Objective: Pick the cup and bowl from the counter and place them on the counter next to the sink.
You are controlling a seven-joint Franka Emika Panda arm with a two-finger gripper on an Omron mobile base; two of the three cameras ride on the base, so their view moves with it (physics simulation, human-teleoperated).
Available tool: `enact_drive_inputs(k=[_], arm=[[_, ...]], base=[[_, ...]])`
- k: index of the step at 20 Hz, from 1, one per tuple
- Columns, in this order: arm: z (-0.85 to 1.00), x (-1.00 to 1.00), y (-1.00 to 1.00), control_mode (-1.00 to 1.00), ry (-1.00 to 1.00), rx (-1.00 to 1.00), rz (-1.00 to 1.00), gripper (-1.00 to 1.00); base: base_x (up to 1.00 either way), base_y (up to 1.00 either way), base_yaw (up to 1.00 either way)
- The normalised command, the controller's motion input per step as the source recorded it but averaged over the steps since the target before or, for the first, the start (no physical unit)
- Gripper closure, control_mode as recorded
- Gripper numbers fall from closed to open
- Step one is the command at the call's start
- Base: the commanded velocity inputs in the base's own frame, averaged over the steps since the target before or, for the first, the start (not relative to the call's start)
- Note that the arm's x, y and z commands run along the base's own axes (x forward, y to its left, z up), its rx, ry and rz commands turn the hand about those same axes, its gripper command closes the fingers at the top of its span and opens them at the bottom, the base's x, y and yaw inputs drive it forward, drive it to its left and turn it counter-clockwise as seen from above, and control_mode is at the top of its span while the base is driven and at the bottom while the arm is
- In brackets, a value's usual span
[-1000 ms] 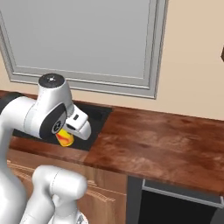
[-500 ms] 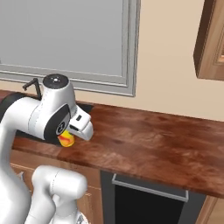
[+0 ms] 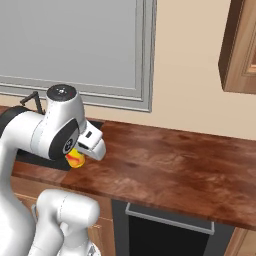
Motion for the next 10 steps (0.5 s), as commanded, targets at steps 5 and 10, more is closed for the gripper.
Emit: enact_drive_inputs(k=[5,10], arm=[[0.00,0.00,0.00,1.00,0.00,0.00,0.00,1.00],[0.00,0.00,0.00,-1.00,0.00,0.00,0.00,1.00]], base=[[0.00,0.00,0.00],[0.00,0.00,0.00]])
